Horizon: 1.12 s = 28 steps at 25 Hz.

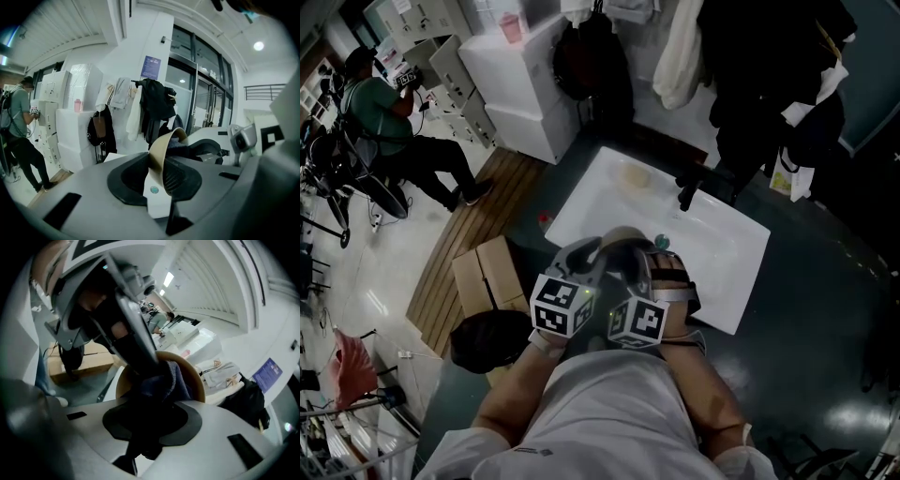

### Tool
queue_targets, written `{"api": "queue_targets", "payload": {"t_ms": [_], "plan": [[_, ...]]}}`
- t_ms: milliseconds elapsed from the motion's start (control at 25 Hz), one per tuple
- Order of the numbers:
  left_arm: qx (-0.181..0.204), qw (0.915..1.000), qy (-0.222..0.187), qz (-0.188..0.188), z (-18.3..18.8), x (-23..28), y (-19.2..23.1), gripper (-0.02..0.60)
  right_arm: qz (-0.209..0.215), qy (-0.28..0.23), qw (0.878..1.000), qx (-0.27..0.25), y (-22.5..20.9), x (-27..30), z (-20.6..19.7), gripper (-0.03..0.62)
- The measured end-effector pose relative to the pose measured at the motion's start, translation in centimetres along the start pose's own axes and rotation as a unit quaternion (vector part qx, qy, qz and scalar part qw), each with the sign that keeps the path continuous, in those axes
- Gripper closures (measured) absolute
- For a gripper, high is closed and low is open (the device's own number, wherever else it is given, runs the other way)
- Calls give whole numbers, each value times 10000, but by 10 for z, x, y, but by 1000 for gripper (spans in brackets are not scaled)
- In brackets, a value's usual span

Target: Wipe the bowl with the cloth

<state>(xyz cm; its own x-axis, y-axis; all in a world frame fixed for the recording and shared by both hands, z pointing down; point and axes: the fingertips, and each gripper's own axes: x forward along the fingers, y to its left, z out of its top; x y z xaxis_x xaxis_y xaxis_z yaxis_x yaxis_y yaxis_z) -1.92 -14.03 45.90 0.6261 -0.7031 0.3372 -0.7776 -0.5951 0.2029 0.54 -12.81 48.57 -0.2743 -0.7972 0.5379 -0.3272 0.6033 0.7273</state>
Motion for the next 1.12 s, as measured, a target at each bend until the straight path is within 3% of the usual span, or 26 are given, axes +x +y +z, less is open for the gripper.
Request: {"api": "queue_targets", "payload": {"t_ms": [120,240,360,480,560,680,720,760,800,880,960,1120], "plan": [[-35,10000,-23,27,-3,-2,0,518,65,-309,9911,1293,-8,-1,1,507],[-170,9998,-75,-5,-5,-3,0,517,295,-730,9519,2962,-16,-3,-1,507],[-200,9997,-127,-13,-5,-3,-4,511,443,-1109,8928,4343,-24,-5,-6,507],[-113,9998,-145,-26,-5,-2,-7,509,470,-1441,8278,5401,-29,-8,-13,507],[-91,9998,-142,-52,-6,-2,-9,509,531,-1599,7758,6080,-29,-9,-18,507],[-101,9998,-162,-50,-8,-2,-11,509,615,-1740,6886,7013,-30,-11,-24,507],[-91,9998,-177,-41,-8,-1,-12,509,569,-1760,6744,7148,-31,-12,-26,507],[-76,9998,-196,-32,-7,-1,-13,509,477,-1772,6737,7158,-32,-13,-27,507],[-67,9997,-215,-26,-7,0,-14,509,364,-1779,6831,7074,-33,-15,-28,507],[-65,9997,-250,2,-4,-1,-13,509,169,-1764,7153,6760,-36,-18,-27,507],[-55,9996,-277,51,0,-2,-12,509,17,-1667,7590,6294,-38,-20,-25,507],[-123,9992,-356,127,6,-4,-8,509,-270,-1364,8606,4899,-38,-22,-19,507]]}}
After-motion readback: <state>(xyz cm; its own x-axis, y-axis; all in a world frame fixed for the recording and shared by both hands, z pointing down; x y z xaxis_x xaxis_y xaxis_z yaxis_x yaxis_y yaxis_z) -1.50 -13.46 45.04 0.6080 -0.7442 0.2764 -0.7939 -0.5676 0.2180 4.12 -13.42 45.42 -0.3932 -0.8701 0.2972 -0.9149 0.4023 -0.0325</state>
